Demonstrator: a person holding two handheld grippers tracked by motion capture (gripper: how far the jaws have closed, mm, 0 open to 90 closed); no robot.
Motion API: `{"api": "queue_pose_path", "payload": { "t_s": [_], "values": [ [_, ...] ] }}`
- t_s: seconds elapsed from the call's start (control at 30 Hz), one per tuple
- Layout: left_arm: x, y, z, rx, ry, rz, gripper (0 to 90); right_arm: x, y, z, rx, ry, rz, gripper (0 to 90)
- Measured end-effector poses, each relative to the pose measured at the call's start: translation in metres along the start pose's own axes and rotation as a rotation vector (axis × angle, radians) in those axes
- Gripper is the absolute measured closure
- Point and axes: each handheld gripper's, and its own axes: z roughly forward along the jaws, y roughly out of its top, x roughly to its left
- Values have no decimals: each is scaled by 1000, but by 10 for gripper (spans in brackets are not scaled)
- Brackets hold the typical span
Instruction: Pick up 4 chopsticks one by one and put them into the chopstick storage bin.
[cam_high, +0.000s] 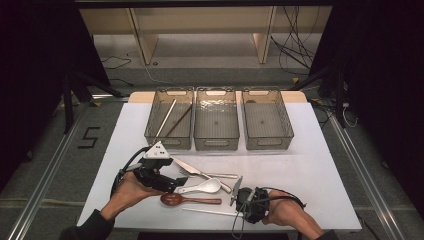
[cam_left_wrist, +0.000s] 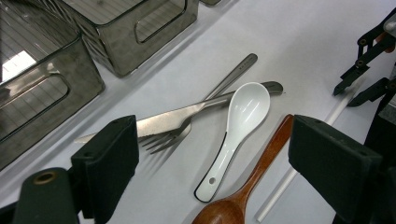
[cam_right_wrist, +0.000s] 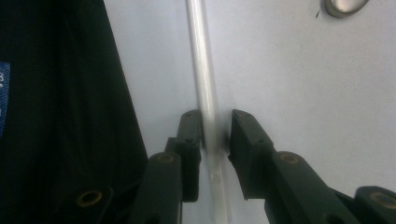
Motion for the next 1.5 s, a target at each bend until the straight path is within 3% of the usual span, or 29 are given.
{"api": "queue_pose_path", "payload": {
  "t_s": [0.5, 0.9, 1.0, 1.2, 1.37, 1.5],
  "values": [
    [-1, 0, 0, 4, -4, 3, 158, 7, 7, 1, 53, -15, -77, 847],
    [-5, 1, 2, 18, -21, 23, 162, 8, 4, -10, 9, -6, -115, 852],
    [-8, 2, 4, 41, -41, 53, 164, 7, 3, -17, -26, -2, -102, 852],
    [-22, 9, 13, 86, -89, 112, 170, 4, 1, -33, -69, -48, -89, 852],
    [-34, 15, 27, 161, -123, 202, 190, 2, 1, -40, -78, -78, -97, 851],
    [-43, 19, 39, 204, -148, 249, 218, 1, 3, -44, -83, -101, -106, 851]
  ]
}}
